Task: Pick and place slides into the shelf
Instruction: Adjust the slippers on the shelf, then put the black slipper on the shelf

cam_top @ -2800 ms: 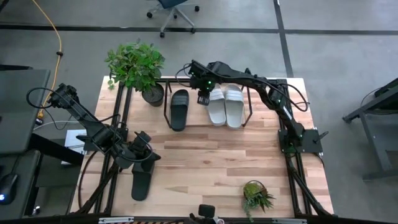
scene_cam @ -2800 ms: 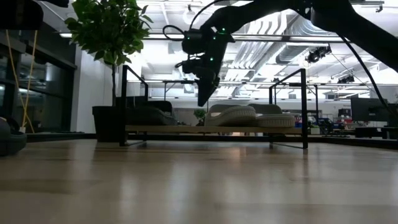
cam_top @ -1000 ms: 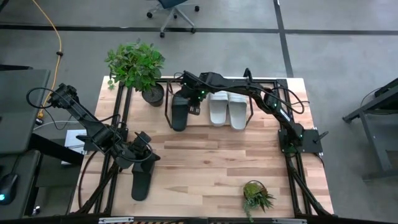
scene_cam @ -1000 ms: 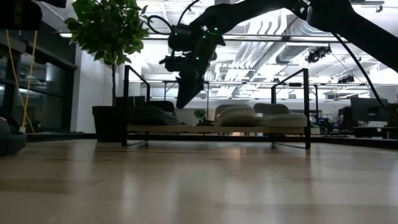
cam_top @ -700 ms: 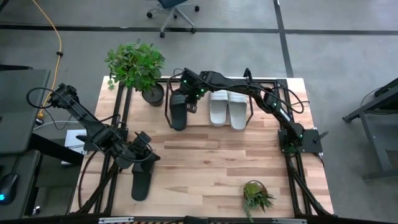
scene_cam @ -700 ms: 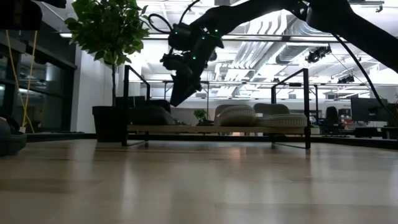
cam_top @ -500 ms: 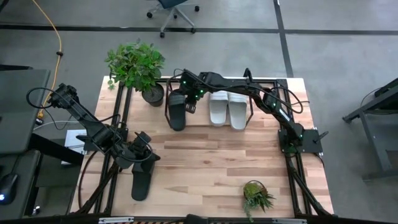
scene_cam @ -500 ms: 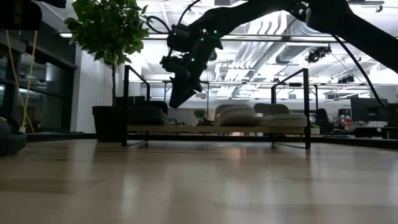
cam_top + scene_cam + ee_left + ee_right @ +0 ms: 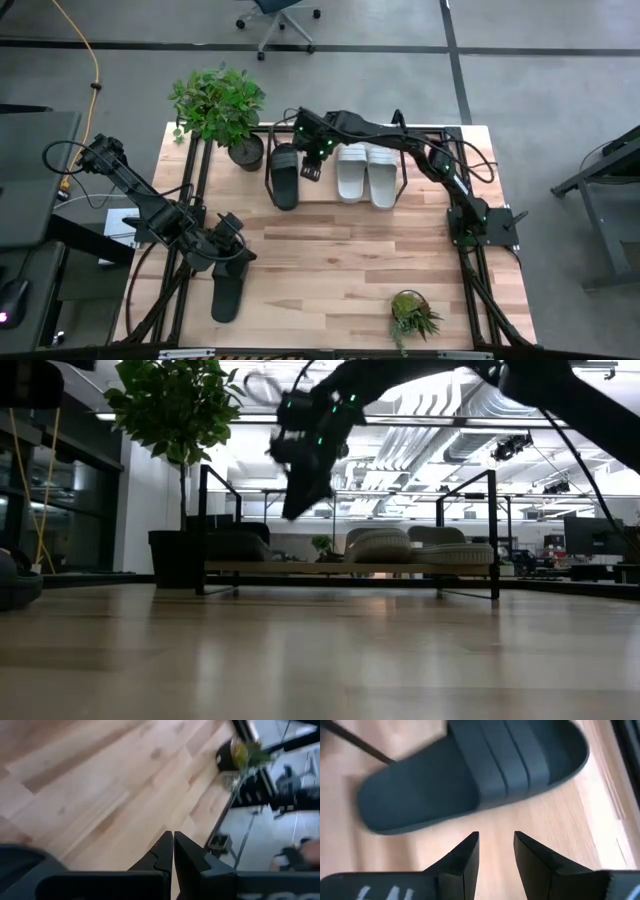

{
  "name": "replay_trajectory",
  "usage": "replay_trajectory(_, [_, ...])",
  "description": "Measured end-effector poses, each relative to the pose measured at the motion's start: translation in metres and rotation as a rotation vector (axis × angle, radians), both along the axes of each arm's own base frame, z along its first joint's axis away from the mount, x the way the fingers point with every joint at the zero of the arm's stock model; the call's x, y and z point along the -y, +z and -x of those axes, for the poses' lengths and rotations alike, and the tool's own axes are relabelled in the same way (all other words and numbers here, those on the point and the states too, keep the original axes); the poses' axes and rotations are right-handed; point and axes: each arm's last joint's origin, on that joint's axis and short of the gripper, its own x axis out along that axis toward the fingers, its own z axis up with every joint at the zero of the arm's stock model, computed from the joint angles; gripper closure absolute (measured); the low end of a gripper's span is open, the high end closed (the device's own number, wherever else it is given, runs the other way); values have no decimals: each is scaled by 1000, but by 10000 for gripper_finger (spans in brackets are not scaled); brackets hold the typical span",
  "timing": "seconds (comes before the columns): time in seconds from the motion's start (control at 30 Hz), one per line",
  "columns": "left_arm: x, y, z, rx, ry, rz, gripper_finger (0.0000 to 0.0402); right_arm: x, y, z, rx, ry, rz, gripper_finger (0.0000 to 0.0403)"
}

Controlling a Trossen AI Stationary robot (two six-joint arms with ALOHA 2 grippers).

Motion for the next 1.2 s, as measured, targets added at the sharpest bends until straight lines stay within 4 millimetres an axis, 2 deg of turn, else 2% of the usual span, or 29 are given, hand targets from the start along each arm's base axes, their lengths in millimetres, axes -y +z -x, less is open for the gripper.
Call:
replay_trajectory(0.13, [3,-2,2,-57,-90,53,396,-8,33,12,76,34,-69,289])
replay_trajectory(0.23, [5,-2,3,-98,-161,102,396,-22,59,23,127,72,-133,289])
replay_trajectory(0.37, [6,-5,7,-178,-246,148,396,-52,88,32,183,169,-185,289])
replay_trajectory(0.47, [3,-10,12,-254,-249,116,396,-78,101,35,192,229,-174,289])
replay_trajectory(0.6, [-3,-15,22,-367,-272,66,396,-108,112,40,191,267,-139,289])
replay_trajectory(0.7, [-5,-16,27,-418,-296,52,379,-126,119,43,195,290,-141,289])
replay_trajectory(0.83, [-4,-14,30,-428,-408,73,318,-146,126,48,187,280,-147,289])
replay_trajectory(1.0, [-1,-13,33,-433,-619,84,241,-163,129,57,127,181,-66,289])
replay_trajectory(1.1, [0,-13,32,-417,-685,71,216,-172,128,58,95,90,-31,289])
replay_trajectory(1.2, [2,-17,28,-424,-670,43,208,-182,128,59,92,-5,-37,289])
